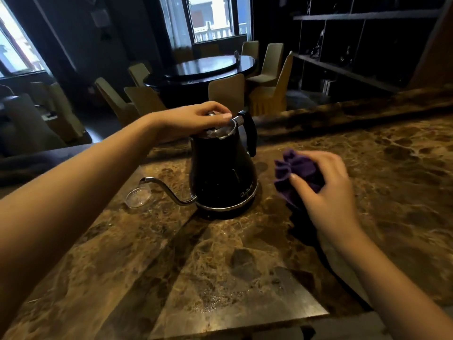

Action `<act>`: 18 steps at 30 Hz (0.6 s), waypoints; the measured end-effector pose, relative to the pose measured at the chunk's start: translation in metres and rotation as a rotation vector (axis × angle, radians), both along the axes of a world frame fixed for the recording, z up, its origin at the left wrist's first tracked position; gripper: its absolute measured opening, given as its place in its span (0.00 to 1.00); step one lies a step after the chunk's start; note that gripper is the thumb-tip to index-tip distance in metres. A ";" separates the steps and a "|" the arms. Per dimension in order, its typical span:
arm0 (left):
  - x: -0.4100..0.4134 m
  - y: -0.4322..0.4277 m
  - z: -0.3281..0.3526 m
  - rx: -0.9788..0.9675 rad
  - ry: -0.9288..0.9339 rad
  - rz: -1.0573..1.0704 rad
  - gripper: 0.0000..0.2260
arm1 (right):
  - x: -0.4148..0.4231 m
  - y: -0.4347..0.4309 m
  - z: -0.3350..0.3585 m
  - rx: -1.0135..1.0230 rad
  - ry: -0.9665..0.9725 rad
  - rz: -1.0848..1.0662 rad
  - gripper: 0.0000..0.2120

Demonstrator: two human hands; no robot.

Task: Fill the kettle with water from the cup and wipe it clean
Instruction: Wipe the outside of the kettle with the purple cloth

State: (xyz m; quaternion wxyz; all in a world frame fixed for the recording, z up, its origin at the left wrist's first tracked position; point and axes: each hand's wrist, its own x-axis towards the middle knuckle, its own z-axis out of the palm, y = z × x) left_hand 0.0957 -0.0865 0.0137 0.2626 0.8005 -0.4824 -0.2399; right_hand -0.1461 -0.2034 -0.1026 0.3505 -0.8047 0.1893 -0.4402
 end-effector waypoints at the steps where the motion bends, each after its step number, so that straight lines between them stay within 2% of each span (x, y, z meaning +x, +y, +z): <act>1: -0.001 -0.002 -0.005 -0.045 -0.082 0.057 0.22 | 0.013 0.009 0.006 -0.045 -0.060 0.021 0.17; 3: 0.000 -0.004 -0.012 -0.099 -0.158 0.107 0.20 | 0.042 0.031 0.016 -0.156 -0.109 0.119 0.18; 5: -0.001 -0.003 -0.013 -0.102 -0.139 0.090 0.18 | 0.068 0.052 0.014 -0.252 -0.008 0.225 0.20; 8: -0.001 -0.001 -0.012 -0.106 -0.141 0.095 0.15 | 0.082 0.064 -0.011 -0.383 0.157 0.254 0.24; 11: 0.000 -0.001 -0.014 -0.093 -0.104 0.102 0.14 | 0.070 0.054 -0.033 -0.411 0.220 0.305 0.24; 15: 0.003 -0.003 -0.011 -0.073 -0.079 0.070 0.12 | 0.048 0.035 -0.054 -0.436 0.413 0.375 0.21; 18: 0.006 -0.006 -0.009 -0.069 -0.069 0.022 0.09 | 0.046 0.027 -0.058 -0.329 0.380 0.361 0.19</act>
